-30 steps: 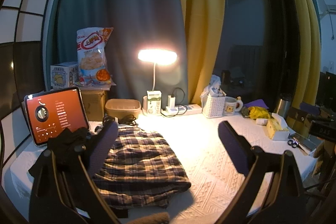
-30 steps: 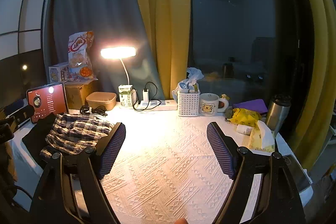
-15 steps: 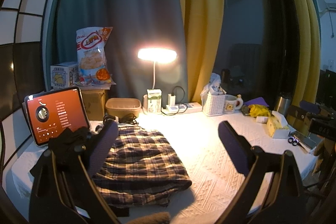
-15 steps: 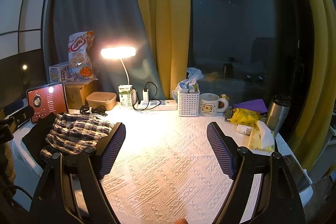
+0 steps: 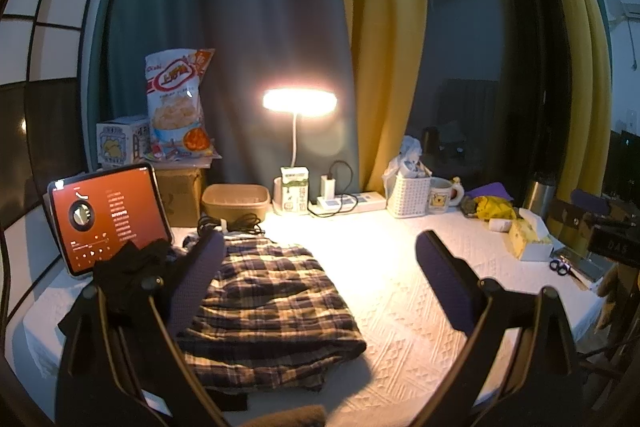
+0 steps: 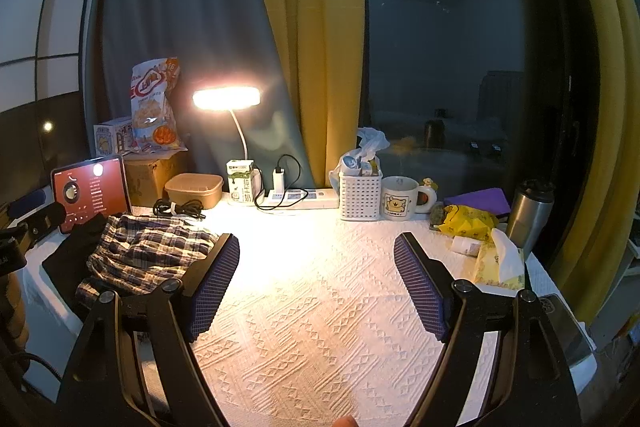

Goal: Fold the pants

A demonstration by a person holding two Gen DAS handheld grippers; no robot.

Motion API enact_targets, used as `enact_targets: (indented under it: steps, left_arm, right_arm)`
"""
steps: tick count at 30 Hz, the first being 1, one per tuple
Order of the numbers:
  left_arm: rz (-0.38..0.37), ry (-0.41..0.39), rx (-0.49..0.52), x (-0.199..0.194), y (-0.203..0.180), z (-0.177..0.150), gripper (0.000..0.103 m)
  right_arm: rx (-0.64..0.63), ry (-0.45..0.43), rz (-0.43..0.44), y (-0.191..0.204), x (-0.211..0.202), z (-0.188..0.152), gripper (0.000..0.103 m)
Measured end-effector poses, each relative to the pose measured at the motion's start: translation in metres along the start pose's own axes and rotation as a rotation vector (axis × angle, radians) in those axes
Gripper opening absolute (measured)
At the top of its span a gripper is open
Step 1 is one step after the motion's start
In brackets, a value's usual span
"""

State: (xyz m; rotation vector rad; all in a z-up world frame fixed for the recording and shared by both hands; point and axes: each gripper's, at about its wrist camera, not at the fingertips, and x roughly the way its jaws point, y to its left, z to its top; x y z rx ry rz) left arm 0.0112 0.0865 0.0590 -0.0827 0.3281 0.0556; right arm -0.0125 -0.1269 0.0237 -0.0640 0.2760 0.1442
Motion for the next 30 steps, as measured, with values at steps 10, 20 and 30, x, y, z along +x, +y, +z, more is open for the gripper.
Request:
enact_targets:
  steps: [10,20,30]
  left_arm:
    - [-0.014,-0.016,-0.003,-0.0028,0.0011,0.0011,0.097]
    - [-0.019,-0.013,-0.007,-0.003,0.0002,0.0013,0.097]
    - [-0.029,-0.042,0.001,-0.0067,-0.0033,0.0047,0.097]
  right_arm:
    - [-0.004,0.0,0.005,0.001,-0.0014,-0.0014,0.082]
    - [-0.005,0.0,0.006,0.001,-0.0013,-0.0012,0.082]
    - [-0.005,0.0,0.007,0.0001,-0.0009,-0.0011,0.082]
